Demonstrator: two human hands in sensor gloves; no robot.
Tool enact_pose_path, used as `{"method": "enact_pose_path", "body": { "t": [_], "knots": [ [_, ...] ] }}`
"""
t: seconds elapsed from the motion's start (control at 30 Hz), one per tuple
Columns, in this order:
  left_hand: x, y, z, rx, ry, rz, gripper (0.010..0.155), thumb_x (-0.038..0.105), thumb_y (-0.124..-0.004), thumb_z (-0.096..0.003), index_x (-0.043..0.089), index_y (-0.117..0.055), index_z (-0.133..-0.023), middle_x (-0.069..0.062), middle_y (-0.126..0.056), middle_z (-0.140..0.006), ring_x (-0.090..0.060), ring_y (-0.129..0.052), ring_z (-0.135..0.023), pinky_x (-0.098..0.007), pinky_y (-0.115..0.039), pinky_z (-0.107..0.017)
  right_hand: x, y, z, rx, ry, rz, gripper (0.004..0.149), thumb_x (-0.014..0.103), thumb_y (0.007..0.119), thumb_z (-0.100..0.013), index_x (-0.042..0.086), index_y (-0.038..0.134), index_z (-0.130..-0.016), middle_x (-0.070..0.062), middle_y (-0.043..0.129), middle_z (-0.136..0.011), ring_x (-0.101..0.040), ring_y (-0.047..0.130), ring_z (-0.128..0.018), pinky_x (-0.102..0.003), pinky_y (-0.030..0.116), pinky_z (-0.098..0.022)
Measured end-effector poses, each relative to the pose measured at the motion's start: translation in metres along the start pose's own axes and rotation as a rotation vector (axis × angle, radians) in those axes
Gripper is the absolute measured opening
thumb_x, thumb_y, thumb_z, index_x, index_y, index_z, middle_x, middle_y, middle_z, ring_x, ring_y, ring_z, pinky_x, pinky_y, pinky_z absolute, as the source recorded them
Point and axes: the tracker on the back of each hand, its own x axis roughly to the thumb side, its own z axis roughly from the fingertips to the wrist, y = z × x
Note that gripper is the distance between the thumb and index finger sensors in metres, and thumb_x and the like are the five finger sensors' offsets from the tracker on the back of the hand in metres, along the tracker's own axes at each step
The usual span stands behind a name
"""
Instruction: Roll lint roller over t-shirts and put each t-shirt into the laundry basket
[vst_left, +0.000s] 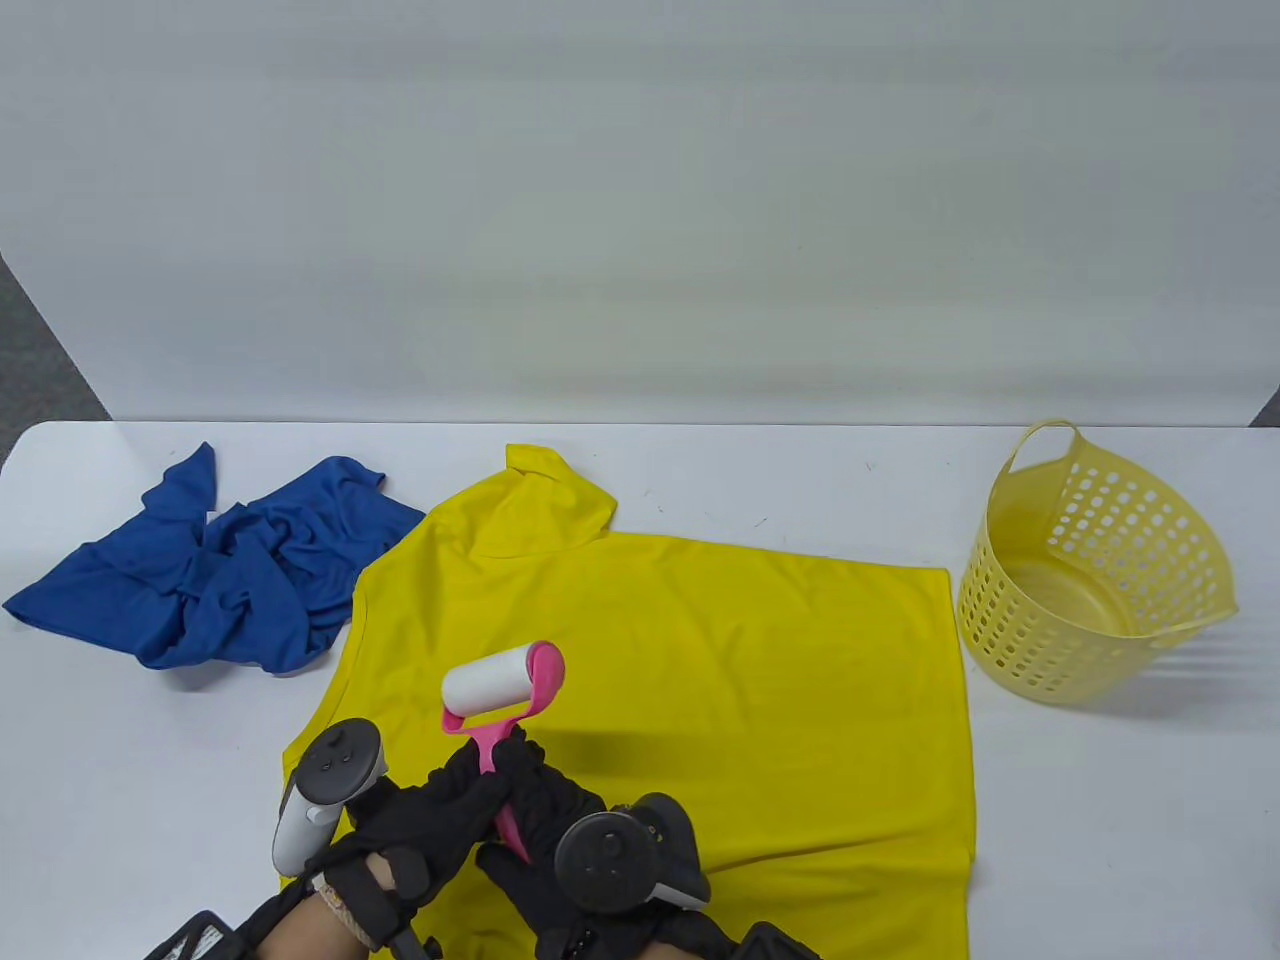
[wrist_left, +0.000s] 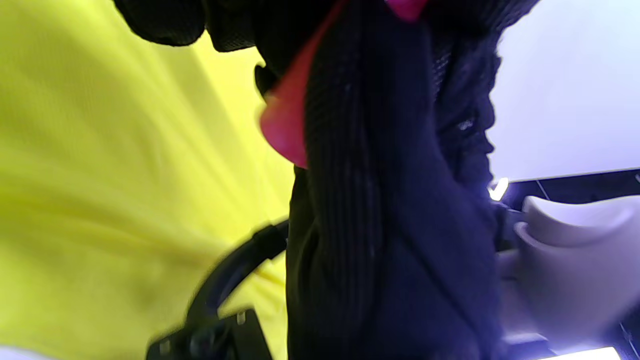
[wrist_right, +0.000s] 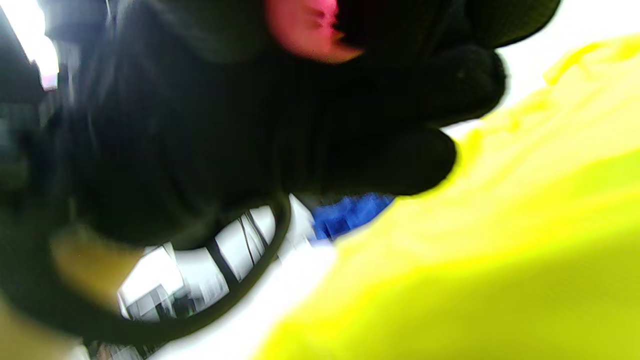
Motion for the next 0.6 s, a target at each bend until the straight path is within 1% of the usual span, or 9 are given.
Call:
{"method": "enact_pose_path", "body": {
  "t": [0.07, 0.17, 0.2, 0.23, 0.33, 0.43, 0.5, 0.53, 0.6],
  "knots": [
    [-0.003, 0.008, -0.001, 0.089, -0.039, -0.009, 0.082, 0.058, -0.076, -0.0477, 0.018, -0.040, -0.109, -0.011, -0.063, -0.111, -0.042, -0.072, -0.102, -0.064, -0.064, -0.069, -0.006, -0.009, -0.003, 0.038, -0.027, -0.129, 0.084, 0.040, 0.068, -0.047, -0.001, 0.012, -0.094, -0.021, 0.043, -0.103, -0.034, 0.070, -0.088, -0.068, 0.061, -0.055],
    [-0.003, 0.014, -0.005, 0.063, -0.082, 0.008, 0.076, 0.047, -0.090, -0.0463, 0.020, -0.053, -0.106, -0.008, -0.079, -0.103, -0.035, -0.089, -0.091, -0.057, -0.075, -0.064, -0.017, -0.032, -0.004, 0.065, -0.003, -0.320, 0.071, 0.039, 0.068, -0.049, 0.012, 0.026, -0.100, -0.018, 0.058, -0.102, -0.032, 0.081, -0.083, -0.070, 0.060, -0.055],
    [-0.002, 0.013, -0.006, 0.060, -0.076, -0.030, 0.072, 0.044, -0.091, -0.0476, 0.020, -0.054, -0.106, -0.007, -0.082, -0.100, -0.033, -0.093, -0.088, -0.055, -0.078, -0.062, -0.020, -0.040, -0.003, 0.037, 0.023, -0.338, 0.061, 0.040, 0.067, -0.049, 0.017, 0.040, -0.100, -0.017, 0.069, -0.099, -0.033, 0.088, -0.078, -0.068, 0.063, -0.053],
    [-0.001, 0.013, -0.006, 0.065, -0.084, -0.080, 0.069, 0.042, -0.090, -0.0492, 0.021, -0.055, -0.105, -0.006, -0.083, -0.099, -0.032, -0.095, -0.087, -0.054, -0.081, -0.059, -0.024, -0.048, -0.003, 0.002, 0.072, -0.352, 0.059, 0.040, 0.068, -0.048, 0.014, 0.049, -0.098, -0.015, 0.078, -0.095, -0.034, 0.095, -0.073, -0.068, 0.067, -0.051],
    [0.002, 0.015, -0.001, 0.144, -0.080, -0.229, 0.065, 0.041, -0.080, -0.0542, 0.021, -0.047, -0.106, -0.005, -0.079, -0.095, -0.030, -0.090, -0.083, -0.054, -0.078, -0.060, -0.046, -0.068, 0.007, 0.012, 0.219, -0.270, 0.061, 0.042, 0.066, -0.050, 0.009, 0.051, -0.098, -0.020, 0.077, -0.093, -0.041, 0.091, -0.071, -0.067, 0.063, -0.053],
    [0.004, 0.026, 0.004, 0.204, -0.090, -0.265, 0.067, 0.040, -0.074, -0.0547, 0.019, -0.038, -0.107, -0.007, -0.073, -0.095, -0.028, -0.089, -0.077, -0.053, -0.077, -0.058, -0.083, -0.086, 0.028, -0.059, 0.563, 0.083, 0.069, 0.048, 0.066, -0.048, 0.010, 0.043, -0.101, -0.029, 0.054, -0.105, -0.054, 0.068, -0.089, -0.079, 0.044, -0.056],
    [0.007, 0.032, 0.007, 0.234, -0.093, -0.310, 0.069, 0.040, -0.071, -0.0548, 0.018, -0.033, -0.108, -0.008, -0.070, -0.098, -0.024, -0.092, -0.071, -0.051, -0.080, -0.054, -0.110, -0.089, 0.039, -0.013, 0.741, 0.286, 0.074, 0.052, 0.065, -0.048, 0.014, 0.035, -0.103, -0.029, 0.038, -0.109, -0.061, 0.039, -0.097, -0.085, 0.031, -0.053],
    [0.010, 0.033, 0.008, 0.243, -0.092, -0.331, 0.070, 0.040, -0.071, -0.0548, 0.017, -0.032, -0.108, -0.008, -0.069, -0.098, -0.023, -0.092, -0.068, -0.050, -0.080, -0.053, -0.128, -0.089, 0.045, 0.038, 0.823, 0.332, 0.074, 0.054, 0.063, -0.048, 0.016, 0.032, -0.103, -0.027, 0.030, -0.109, -0.061, 0.031, -0.097, -0.085, 0.028, -0.051],
    [0.013, 0.035, 0.009, 0.246, -0.099, -0.370, 0.071, 0.042, -0.068, -0.0543, 0.015, -0.031, -0.108, -0.008, -0.070, -0.097, -0.020, -0.093, -0.064, -0.049, -0.082, -0.050, -0.155, -0.086, 0.055, 0.089, 0.945, 0.267, 0.075, 0.055, 0.061, -0.049, 0.020, 0.023, -0.103, -0.024, 0.012, -0.109, -0.060, 0.011, -0.095, -0.086, 0.018, -0.049]
  ]
}}
